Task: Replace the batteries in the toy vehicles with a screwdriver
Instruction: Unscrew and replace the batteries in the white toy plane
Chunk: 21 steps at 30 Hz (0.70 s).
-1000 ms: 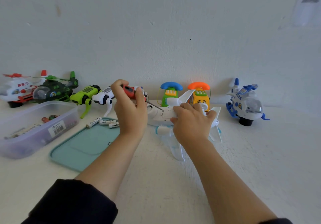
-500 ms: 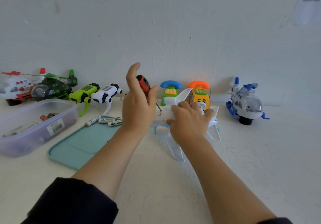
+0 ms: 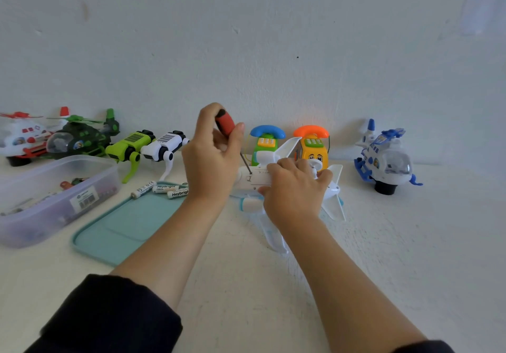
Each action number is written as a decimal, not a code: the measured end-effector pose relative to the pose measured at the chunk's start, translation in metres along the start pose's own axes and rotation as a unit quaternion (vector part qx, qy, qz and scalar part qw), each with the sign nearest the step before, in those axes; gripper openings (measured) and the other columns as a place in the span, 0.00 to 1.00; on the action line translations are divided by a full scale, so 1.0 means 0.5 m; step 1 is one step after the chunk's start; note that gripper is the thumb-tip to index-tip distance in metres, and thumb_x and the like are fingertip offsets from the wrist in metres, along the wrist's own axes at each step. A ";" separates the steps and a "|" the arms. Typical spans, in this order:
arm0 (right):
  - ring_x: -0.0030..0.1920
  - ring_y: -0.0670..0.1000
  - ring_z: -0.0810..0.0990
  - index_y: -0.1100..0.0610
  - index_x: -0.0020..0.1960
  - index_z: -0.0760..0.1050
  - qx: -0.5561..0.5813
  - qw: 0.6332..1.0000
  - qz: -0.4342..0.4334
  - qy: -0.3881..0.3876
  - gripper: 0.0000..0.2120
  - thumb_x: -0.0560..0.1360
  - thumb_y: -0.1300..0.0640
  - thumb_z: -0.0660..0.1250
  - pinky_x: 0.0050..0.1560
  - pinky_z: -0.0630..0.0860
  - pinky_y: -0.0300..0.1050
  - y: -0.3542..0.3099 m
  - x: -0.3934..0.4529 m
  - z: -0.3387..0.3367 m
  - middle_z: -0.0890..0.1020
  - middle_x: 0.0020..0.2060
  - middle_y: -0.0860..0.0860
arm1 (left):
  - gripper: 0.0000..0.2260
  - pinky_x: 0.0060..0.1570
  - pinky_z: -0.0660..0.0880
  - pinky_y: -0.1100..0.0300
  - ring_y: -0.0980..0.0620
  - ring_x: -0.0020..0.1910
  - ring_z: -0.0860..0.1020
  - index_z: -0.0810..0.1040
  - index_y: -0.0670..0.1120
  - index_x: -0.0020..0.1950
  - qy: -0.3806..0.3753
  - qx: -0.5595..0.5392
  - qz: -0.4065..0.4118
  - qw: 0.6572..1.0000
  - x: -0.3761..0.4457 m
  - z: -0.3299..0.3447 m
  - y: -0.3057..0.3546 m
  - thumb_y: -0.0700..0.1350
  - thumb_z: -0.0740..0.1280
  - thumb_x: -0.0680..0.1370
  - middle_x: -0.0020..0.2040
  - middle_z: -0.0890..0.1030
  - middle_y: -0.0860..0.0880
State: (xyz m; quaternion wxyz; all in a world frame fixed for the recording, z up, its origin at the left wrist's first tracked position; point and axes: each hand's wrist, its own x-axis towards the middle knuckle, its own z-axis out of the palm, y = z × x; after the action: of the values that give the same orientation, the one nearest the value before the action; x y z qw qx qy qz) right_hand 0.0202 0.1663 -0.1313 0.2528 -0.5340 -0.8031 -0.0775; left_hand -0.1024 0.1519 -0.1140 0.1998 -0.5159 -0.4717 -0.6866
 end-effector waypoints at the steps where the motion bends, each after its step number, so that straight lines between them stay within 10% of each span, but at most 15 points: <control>1: 0.62 0.53 0.66 0.51 0.60 0.73 0.000 1.000 0.001 -0.001 0.14 0.77 0.47 0.64 0.63 0.56 0.59 0.000 0.000 -0.001 0.74 0.57 0.47 | 0.13 0.33 0.76 0.57 0.48 0.30 0.79 0.71 0.50 0.55 0.010 -0.004 -0.024 1.000 0.002 -0.001 -0.005 0.53 0.65 0.74 0.31 0.79 0.46; 6: 0.63 0.53 0.66 0.50 0.61 0.72 0.002 1.000 0.002 -0.005 0.15 0.76 0.47 0.64 0.64 0.56 0.59 0.000 0.002 -0.001 0.74 0.58 0.47 | 0.18 0.32 0.72 0.63 0.49 0.30 0.76 0.70 0.45 0.66 0.008 0.043 -0.032 0.999 -0.003 -0.001 -0.013 0.47 0.64 0.77 0.30 0.76 0.48; 12: 0.63 0.53 0.66 0.50 0.60 0.73 0.005 1.000 0.006 -0.004 0.14 0.76 0.47 0.64 0.64 0.56 0.59 0.002 0.002 0.001 0.74 0.57 0.47 | 0.23 0.46 0.75 0.71 0.51 0.46 0.81 0.67 0.43 0.71 -0.008 0.020 -0.028 0.999 0.008 -0.004 -0.007 0.40 0.66 0.76 0.56 0.77 0.52; 21: 0.62 0.54 0.66 0.51 0.57 0.74 0.008 1.000 -0.005 0.010 0.12 0.77 0.47 0.63 0.59 0.52 0.58 0.006 0.009 0.005 0.75 0.56 0.47 | 0.12 0.38 0.76 0.58 0.49 0.33 0.77 0.77 0.44 0.57 -0.028 -0.002 0.003 1.000 0.026 0.037 0.029 0.49 0.62 0.77 0.36 0.75 0.54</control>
State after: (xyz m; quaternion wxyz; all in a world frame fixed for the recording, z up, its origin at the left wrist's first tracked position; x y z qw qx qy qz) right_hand 0.0208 0.1721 -0.1315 0.2646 -0.5274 -0.8036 -0.0781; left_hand -0.0868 0.1636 -0.0956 0.1877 -0.5365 -0.4742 -0.6724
